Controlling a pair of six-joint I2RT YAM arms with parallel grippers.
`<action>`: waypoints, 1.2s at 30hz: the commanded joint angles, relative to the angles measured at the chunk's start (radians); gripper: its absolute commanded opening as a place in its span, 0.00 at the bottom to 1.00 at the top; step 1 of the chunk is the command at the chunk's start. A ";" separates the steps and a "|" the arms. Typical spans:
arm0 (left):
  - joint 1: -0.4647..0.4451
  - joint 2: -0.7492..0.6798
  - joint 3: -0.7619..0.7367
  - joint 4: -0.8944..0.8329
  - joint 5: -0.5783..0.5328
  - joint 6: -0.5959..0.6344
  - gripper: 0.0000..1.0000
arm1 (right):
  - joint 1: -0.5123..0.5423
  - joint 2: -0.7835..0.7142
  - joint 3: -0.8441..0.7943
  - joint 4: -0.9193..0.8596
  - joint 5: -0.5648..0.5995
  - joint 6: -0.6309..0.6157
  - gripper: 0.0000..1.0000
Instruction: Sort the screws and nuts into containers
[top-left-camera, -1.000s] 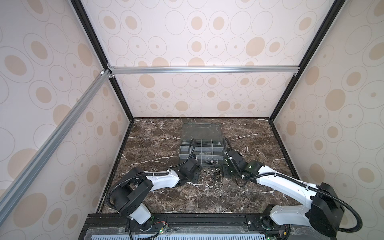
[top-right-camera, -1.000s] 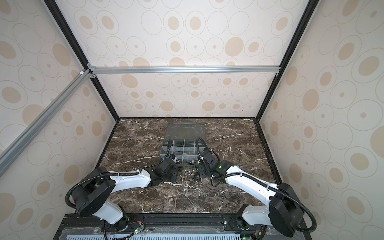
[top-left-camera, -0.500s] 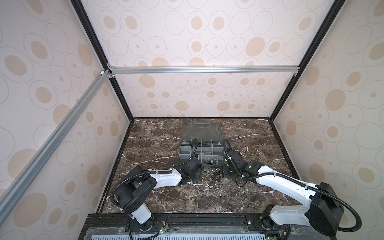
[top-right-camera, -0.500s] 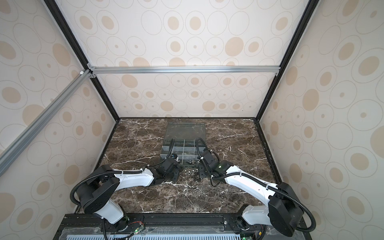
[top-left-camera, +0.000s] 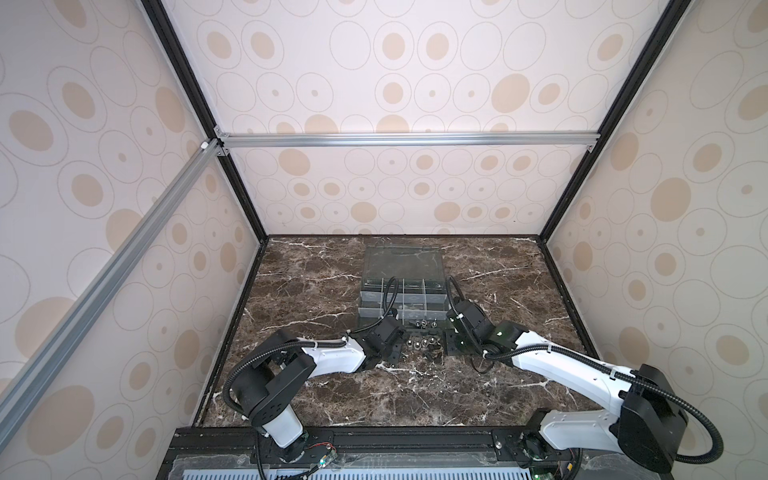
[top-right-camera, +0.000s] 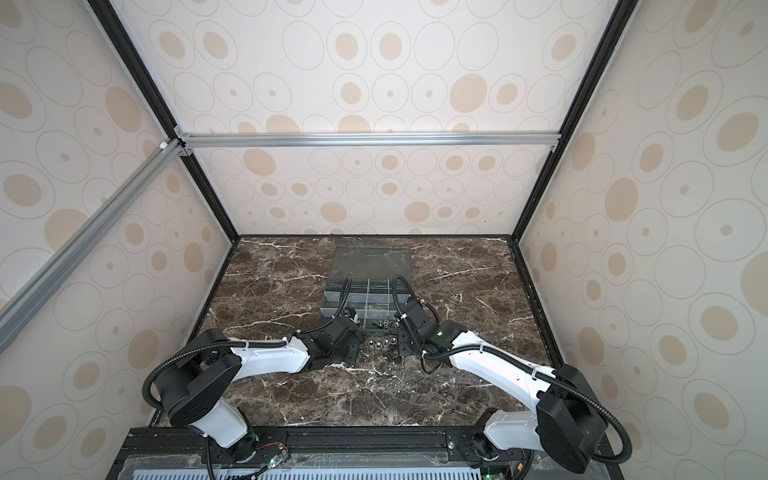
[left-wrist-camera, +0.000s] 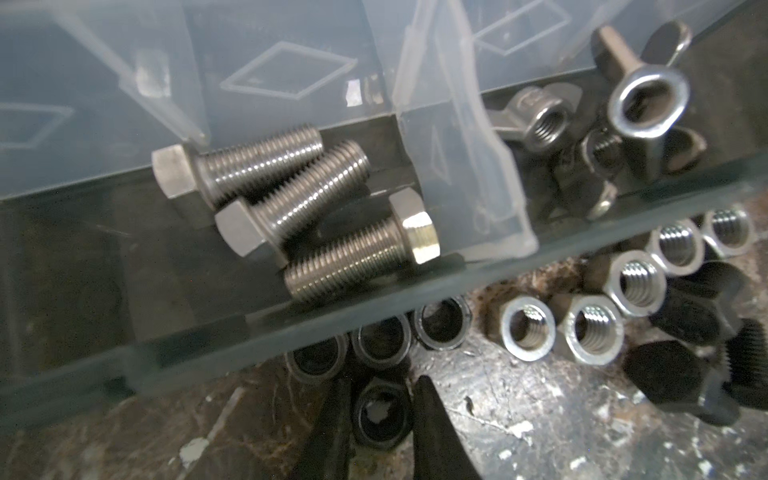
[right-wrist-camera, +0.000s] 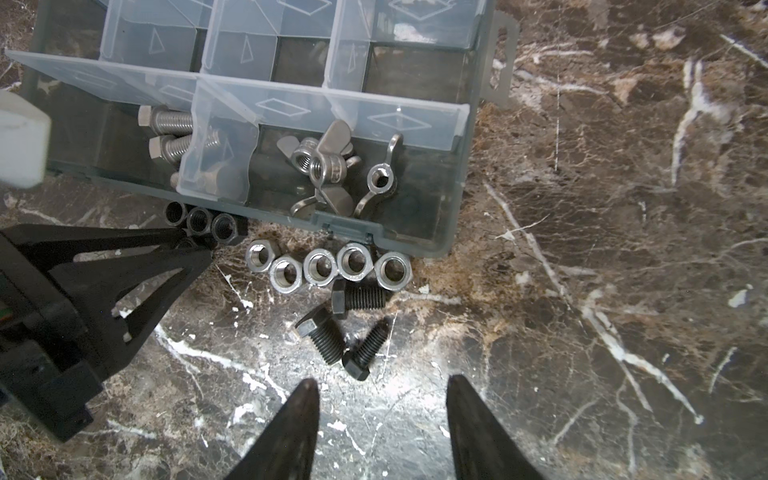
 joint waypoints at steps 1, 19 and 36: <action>-0.003 0.002 -0.003 -0.049 -0.027 0.024 0.19 | -0.005 0.010 -0.009 -0.013 0.004 0.015 0.53; -0.001 -0.335 -0.030 -0.083 -0.056 0.039 0.16 | -0.005 -0.008 -0.012 -0.014 0.011 0.016 0.53; 0.081 -0.256 0.080 -0.045 0.014 0.108 0.16 | -0.005 -0.031 0.006 -0.052 0.027 0.023 0.53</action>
